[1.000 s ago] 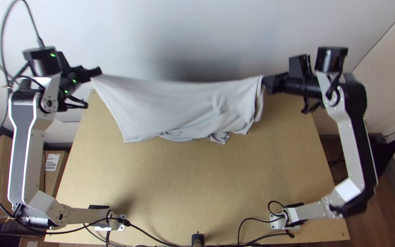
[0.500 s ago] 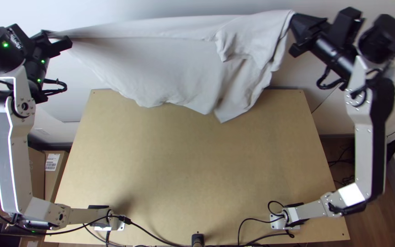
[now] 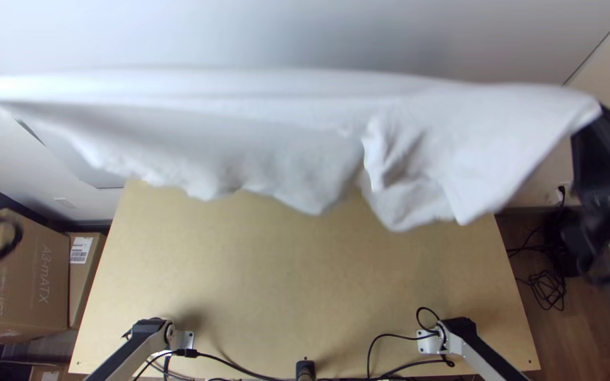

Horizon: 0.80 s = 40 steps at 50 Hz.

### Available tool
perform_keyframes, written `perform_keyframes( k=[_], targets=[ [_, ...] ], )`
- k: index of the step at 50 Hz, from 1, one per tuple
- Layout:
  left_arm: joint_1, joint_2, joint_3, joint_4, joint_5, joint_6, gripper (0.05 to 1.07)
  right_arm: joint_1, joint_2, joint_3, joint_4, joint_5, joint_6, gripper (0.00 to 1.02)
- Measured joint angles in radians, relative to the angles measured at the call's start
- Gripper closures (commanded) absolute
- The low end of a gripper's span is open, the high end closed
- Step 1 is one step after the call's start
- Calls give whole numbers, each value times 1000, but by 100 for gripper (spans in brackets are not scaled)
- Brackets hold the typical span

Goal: Fold the t-shirt

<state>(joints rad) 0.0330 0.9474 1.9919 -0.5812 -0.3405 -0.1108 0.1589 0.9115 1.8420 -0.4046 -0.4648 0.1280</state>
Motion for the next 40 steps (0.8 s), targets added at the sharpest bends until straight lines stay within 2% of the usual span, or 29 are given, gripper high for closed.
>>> perform_keyframes(
  k=[6, 15, 21, 25, 32, 40],
  targets=[
    [0, -156, -67, -2, 15, 0, 105, 3, -125, -73, -11, -5, 49, 100],
    [14, -299, -121, -49, 19, 0, 105, 3, -197, -80, -42, -17, 96, 100],
    [42, -385, -298, -42, 19, -16, 105, 3, -210, -127, -50, -23, 106, 100],
    [41, -437, -486, -36, 31, -39, 105, 5, -232, -239, -48, -23, 108, 100],
    [41, -488, -892, -14, 79, -85, 105, 11, -272, -567, -29, -17, 108, 100],
    [41, -481, -1205, 55, 145, -129, 105, 11, -301, -897, 28, -3, 116, 100]
  ],
)
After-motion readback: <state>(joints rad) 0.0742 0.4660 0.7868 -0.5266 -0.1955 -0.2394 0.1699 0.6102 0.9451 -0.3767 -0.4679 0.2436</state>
